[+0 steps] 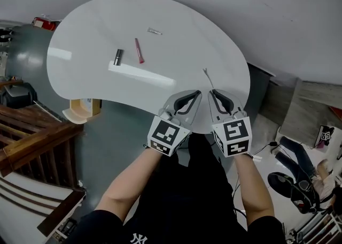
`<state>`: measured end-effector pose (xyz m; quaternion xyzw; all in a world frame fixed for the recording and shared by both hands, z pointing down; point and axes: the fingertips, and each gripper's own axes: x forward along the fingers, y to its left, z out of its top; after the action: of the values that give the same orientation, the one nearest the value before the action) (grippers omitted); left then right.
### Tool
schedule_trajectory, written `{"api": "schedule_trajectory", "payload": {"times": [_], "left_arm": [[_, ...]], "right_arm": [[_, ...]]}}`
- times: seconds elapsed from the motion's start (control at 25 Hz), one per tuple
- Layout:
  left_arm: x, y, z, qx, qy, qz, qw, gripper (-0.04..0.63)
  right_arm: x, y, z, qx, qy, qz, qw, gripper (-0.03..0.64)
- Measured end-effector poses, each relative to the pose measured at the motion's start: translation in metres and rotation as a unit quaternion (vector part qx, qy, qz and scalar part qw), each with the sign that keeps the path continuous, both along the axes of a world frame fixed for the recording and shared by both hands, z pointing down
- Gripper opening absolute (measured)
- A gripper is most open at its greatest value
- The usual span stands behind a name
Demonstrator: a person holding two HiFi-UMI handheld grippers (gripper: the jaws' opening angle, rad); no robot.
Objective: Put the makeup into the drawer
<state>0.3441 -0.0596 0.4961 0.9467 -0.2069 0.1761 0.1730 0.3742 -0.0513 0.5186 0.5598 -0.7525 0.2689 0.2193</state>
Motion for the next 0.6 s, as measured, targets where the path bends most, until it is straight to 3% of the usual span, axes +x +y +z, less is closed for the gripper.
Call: {"api": "schedule_trajectory", "payload": {"times": [0.6], "left_arm": [[0.013, -0.020, 0.077, -0.044, -0.020, -0.020, 0.9986, 0.009]], "right_arm": [[0.020, -0.030, 0.106, -0.105, 0.051, -0.025, 0.993, 0.052]]}}
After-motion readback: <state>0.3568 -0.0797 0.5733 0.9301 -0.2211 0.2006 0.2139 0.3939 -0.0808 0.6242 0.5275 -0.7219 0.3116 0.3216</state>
